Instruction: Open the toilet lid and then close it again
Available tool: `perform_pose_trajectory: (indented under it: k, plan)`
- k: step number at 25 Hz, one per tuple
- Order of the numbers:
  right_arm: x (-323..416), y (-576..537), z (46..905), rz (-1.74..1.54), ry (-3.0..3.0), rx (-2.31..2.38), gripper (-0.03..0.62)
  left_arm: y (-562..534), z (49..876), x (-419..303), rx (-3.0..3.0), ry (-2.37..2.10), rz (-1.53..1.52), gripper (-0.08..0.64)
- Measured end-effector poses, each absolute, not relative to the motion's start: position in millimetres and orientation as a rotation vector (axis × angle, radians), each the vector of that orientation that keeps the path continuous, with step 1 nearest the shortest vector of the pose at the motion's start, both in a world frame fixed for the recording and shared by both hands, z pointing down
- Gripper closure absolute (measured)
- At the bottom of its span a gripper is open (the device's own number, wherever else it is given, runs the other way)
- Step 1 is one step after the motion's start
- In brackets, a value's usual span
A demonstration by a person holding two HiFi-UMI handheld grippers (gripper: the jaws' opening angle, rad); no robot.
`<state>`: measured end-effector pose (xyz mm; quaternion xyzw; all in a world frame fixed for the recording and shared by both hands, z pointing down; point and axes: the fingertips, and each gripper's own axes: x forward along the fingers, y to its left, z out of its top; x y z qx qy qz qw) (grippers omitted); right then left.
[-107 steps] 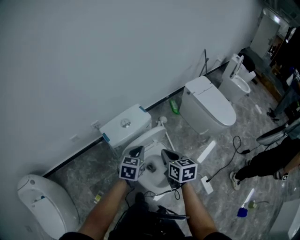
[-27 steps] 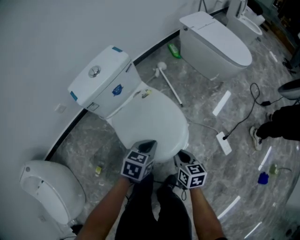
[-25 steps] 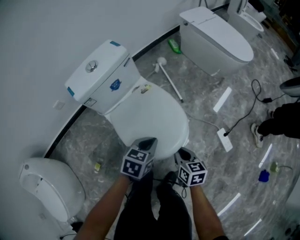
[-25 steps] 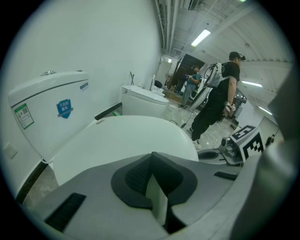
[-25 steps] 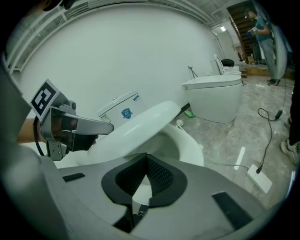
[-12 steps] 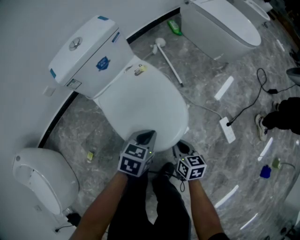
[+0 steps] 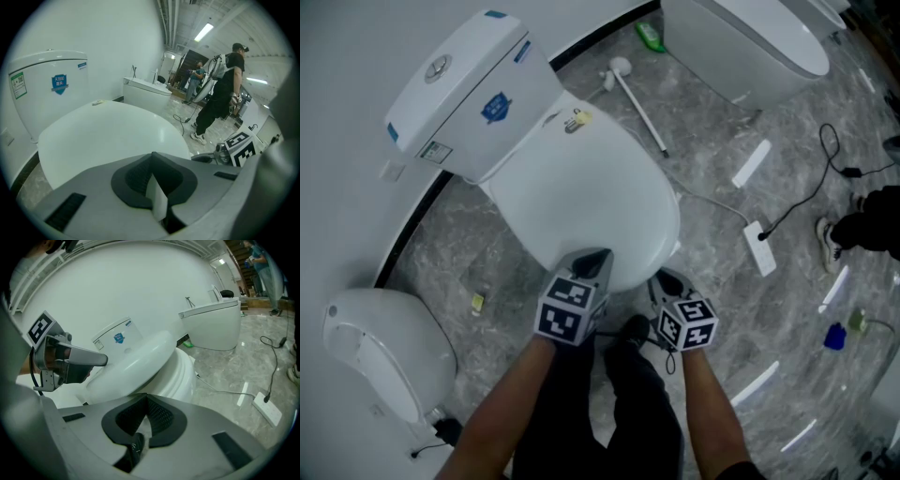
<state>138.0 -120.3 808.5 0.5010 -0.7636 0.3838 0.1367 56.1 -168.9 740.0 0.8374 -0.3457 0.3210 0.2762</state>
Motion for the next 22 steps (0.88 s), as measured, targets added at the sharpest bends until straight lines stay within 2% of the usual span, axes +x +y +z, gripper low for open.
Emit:
perform_pose_trajectory:
  k: [16,22]
  plan:
    - [146.2,-105.2,831.7,1.002,-1.994,1.33,0.584,-152.8,736.2,55.4,2.217,-0.963,0.861,0.555]
    - [147.2,-112.8,795.1,0.996,-2.027,1.384,0.583,-145.7,714.2,50.1,2.215,-0.978,0.852,0.555]
